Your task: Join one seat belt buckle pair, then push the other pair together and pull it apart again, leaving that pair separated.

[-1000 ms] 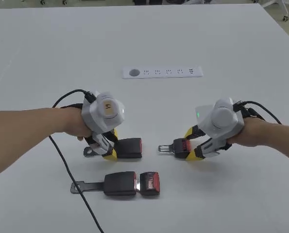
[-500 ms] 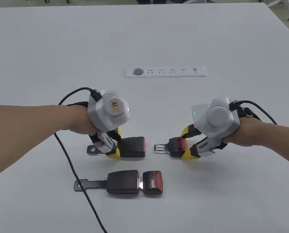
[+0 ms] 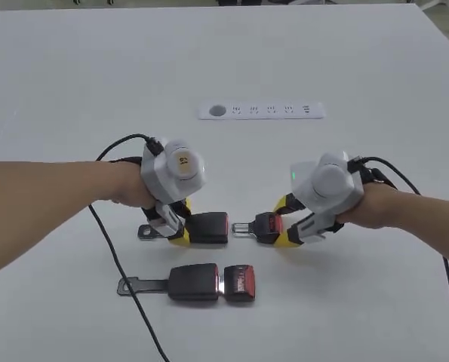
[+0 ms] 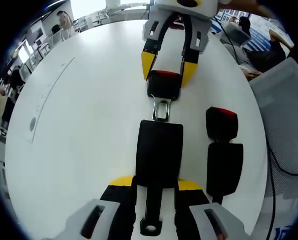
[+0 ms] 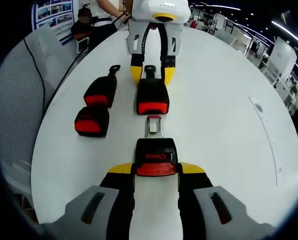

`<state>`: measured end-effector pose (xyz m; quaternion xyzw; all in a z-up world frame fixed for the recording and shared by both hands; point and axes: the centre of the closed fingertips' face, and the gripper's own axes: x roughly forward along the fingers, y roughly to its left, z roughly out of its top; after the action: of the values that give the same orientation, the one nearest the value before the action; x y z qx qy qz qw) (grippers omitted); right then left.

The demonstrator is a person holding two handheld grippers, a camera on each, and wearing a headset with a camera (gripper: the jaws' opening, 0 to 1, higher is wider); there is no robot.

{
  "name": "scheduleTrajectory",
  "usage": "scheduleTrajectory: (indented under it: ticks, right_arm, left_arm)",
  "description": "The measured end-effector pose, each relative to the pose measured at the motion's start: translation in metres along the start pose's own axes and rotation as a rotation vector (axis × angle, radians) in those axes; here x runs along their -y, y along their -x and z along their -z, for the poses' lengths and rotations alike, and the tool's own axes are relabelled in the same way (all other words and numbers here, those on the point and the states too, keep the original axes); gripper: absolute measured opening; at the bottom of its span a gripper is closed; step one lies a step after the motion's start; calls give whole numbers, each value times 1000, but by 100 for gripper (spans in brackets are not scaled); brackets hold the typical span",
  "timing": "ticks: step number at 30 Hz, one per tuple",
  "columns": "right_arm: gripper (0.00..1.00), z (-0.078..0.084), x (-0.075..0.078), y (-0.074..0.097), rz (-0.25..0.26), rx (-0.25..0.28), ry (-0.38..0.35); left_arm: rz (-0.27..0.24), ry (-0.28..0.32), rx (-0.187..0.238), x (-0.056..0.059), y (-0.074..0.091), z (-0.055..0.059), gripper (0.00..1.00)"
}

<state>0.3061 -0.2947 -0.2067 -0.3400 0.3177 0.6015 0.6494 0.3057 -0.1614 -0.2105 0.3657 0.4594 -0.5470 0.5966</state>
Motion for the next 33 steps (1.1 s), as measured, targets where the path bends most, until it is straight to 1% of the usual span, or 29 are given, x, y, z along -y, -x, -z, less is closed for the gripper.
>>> scheduleTrajectory:
  ticks: [3,4,5,8,14,16,18,20,21,22,25,27,29,30,33]
  right_arm:
    - [31,-1,0,-3,-1,1,1]
    - [31,-2,0,-3,-2,2,4]
    - [31,-3,-1,-3,-3,2,5]
    - [31,-6,0,-5,-4,4,7]
    - [31,-13,-1,-9,-7,9,12]
    - [31,-15,0,-11,-4,8,15]
    - [31,-18,-1,-11,-6,10,18]
    - [31,-20,-3,-12,-5,11,20]
    - [31,-21,-2,-13,-6,12,21]
    - [31,-20,-2,-13,-4,5,24]
    - [31,-20,-1,-12,-4,5,20]
    - [31,-21,-1,-12,-3,2,31]
    - [31,-19,-1,-13,-2,2,25]
    - [31,-19,-1,-13,-2,1,22]
    - [30,-20,-1,-13,0,-6,13]
  left_arm:
    - [1,-2,-3,6,3,-3,29]
    - [1,-4,-5,0,0,0,29]
    - [1,-4,-6,-1,0,0,29]
    - [0,-1,-7,4,3,-2,29]
    - [0,-1,-5,-2,0,2,29]
    - [0,0,-4,1,2,1,29]
    - [-1,0,-3,0,1,1,29]
    - [-2,3,0,4,3,0,29]
    - [-2,3,2,4,3,0,29]
    - [-2,2,4,3,3,0,29]
    - [-1,2,6,2,2,1,29]
    - [-2,-2,4,2,2,1,29]
    - [-4,0,4,3,2,0,29]
    - [-5,2,6,1,1,2,28]
    - [-8,4,11,2,2,0,28]
